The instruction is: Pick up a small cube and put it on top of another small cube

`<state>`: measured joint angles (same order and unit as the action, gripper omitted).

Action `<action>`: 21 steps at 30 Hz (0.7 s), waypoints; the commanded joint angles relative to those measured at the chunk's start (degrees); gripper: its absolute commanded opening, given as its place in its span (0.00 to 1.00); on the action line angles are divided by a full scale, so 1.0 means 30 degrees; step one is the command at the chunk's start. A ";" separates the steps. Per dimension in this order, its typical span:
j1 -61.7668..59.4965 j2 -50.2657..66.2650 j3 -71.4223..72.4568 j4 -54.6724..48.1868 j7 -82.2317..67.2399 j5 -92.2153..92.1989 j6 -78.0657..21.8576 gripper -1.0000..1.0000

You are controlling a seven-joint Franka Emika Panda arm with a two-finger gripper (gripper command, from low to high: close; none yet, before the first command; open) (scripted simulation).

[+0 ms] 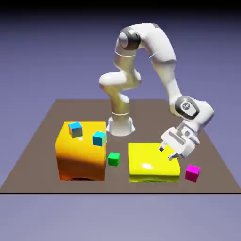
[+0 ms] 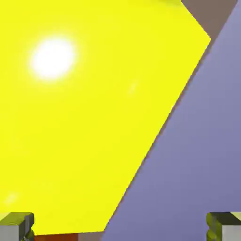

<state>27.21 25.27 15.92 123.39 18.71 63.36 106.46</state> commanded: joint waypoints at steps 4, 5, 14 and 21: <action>0.1303 0.2770 0.0701 -0.1851 -0.1215 0.2936 -0.3261 0.50; 0.1628 0.3462 0.0876 -0.2313 -0.1519 0.3670 -0.4076 0.50; 0.1410 0.6107 0.4401 -0.1590 0.1020 1.0711 -0.5594 0.50; 0.1080 0.7865 0.3325 -0.2618 0.1310 1.2858 -0.4610 0.00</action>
<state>30.45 48.87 25.89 115.54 22.63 101.88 92.62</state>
